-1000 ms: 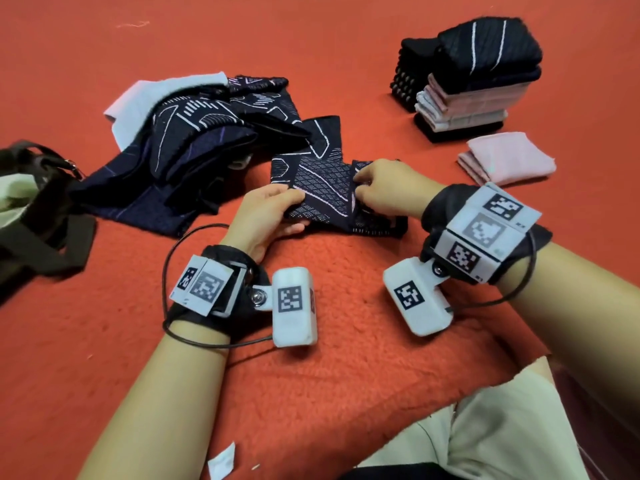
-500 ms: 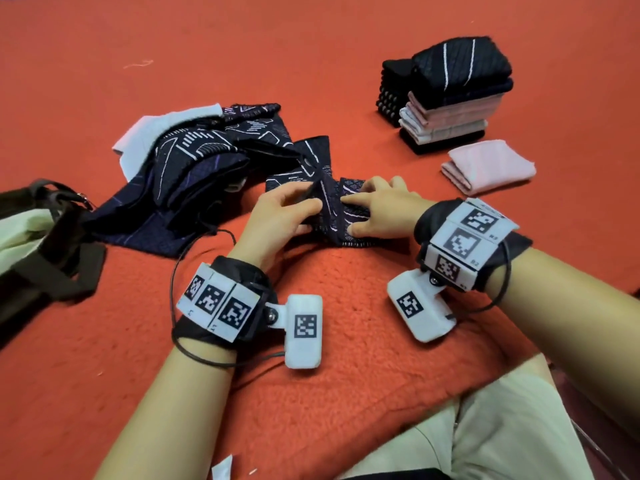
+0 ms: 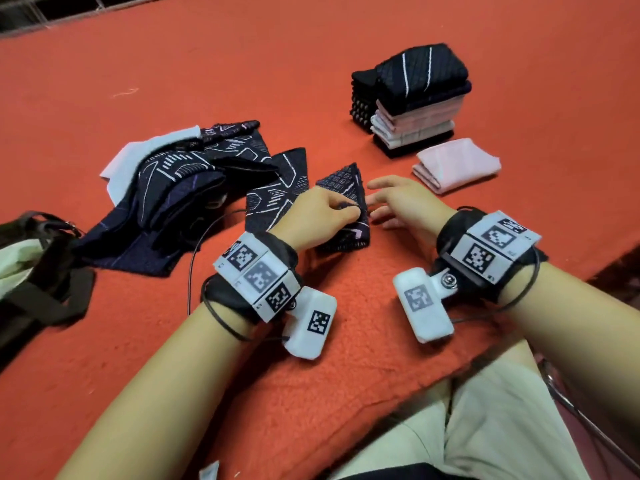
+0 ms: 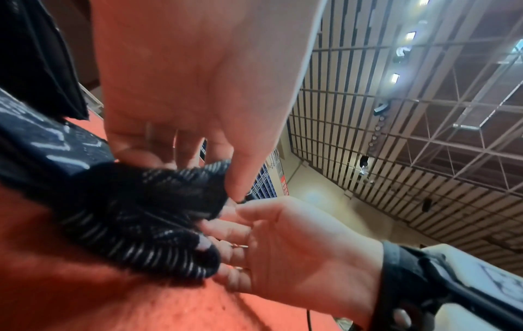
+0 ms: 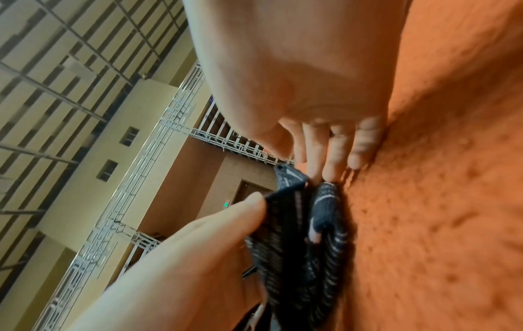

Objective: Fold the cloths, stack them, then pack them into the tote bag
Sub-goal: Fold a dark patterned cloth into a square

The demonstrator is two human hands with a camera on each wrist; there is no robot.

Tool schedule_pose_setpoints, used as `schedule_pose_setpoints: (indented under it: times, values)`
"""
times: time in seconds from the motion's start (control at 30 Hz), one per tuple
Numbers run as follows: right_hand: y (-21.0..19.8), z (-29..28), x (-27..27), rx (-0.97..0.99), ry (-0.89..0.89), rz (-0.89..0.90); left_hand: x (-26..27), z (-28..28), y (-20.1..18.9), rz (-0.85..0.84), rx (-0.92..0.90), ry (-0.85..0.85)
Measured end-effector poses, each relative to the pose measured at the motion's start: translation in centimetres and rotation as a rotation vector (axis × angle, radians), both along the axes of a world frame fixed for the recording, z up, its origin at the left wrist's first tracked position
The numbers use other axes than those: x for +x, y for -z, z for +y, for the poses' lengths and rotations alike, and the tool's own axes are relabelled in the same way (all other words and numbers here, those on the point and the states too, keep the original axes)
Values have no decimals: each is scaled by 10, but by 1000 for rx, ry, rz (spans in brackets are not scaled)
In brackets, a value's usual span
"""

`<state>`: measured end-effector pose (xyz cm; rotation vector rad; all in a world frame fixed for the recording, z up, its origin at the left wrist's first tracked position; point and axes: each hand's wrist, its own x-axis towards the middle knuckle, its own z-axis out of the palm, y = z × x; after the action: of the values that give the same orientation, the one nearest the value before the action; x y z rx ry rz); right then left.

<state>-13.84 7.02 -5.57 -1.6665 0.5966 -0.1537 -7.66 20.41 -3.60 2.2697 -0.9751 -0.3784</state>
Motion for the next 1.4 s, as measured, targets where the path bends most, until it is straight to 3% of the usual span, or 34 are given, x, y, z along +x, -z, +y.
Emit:
schedule_pose_setpoints:
  times: [0.1, 0.33, 0.43, 0.53, 0.6, 0.7, 0.77, 0.93, 1.07, 1.17, 1.4]
  values:
    - [3, -1, 3, -38, 11, 32, -5, -3, -3, -42, 188, 150]
    - [7, -6, 24, -241, -48, 161, -6, 11, -7, -36, 299, 260]
    - [10, -8, 35, -353, -78, 248, 0, 22, -12, 184, 128, 149]
    - [13, -9, 38, -404, -63, 276, 12, 32, -9, 295, -27, -155]
    - [14, -9, 37, -419, -75, 291, 14, 36, -5, 343, 42, -247]
    - [13, -7, 34, -537, -109, 328, 9, 32, -3, 539, 125, -212]
    - [12, -7, 33, -567, -114, 330, 8, 26, -5, 547, 119, -226]
    - [15, -9, 24, -229, -31, 196, 3, 14, -1, 472, 179, -241]
    - [9, -13, 6, 61, 3, 38, -1, 9, 2, 658, -64, -242]
    - [-2, -15, -6, 136, 21, -68, -2, 3, -4, 688, -266, -231]
    - [-28, -29, -29, 128, 53, -200, -4, -9, -21, 577, -463, -194]
